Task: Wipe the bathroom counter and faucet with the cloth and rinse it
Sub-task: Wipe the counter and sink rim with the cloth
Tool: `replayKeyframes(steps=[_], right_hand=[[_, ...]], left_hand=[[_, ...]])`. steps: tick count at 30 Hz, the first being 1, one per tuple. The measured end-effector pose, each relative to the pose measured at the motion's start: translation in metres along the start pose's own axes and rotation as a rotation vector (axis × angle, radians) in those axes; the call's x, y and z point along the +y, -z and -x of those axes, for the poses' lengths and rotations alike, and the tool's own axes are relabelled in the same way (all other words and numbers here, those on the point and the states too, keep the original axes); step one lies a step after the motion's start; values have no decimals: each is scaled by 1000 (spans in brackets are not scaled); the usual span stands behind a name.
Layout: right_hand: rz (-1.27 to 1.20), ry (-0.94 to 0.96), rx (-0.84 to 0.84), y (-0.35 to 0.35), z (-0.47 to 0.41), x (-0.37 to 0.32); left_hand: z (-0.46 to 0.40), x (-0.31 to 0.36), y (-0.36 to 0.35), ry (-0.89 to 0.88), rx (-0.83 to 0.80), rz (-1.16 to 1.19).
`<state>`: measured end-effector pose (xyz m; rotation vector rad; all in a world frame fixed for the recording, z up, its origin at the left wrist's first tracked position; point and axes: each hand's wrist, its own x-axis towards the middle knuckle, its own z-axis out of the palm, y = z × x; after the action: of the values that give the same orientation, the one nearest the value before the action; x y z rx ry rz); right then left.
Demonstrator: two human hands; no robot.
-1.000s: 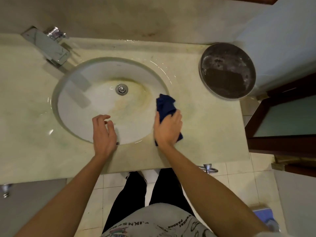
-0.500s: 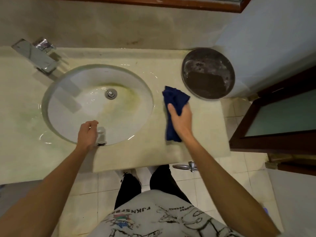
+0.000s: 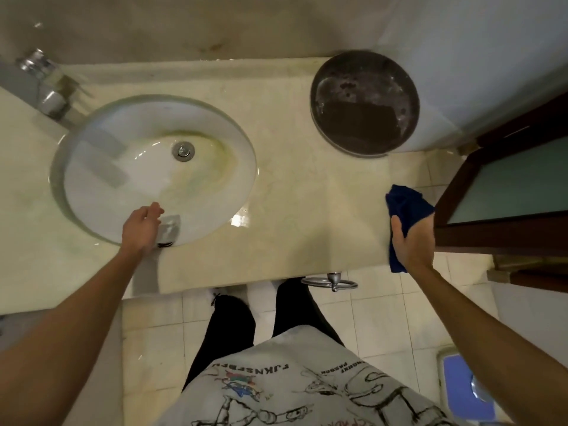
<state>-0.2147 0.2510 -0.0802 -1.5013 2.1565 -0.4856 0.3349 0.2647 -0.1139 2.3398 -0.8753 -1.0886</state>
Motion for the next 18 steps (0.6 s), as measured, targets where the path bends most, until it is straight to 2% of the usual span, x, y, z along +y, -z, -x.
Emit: replayKeyframes(steps=[4, 8, 13, 18], right_hand=[[40, -76, 45, -15, 18, -19], [62, -86, 65, -60, 50, -55], [10, -132, 161, -121, 100, -139], [45, -89, 130, -191, 159, -231]], left_hand=[[2, -1, 0, -37, -52, -12], [4, -3, 6, -66, -108, 24], [1, -4, 11, -67, -149, 89], [-5, -7, 14, -61, -157, 187]])
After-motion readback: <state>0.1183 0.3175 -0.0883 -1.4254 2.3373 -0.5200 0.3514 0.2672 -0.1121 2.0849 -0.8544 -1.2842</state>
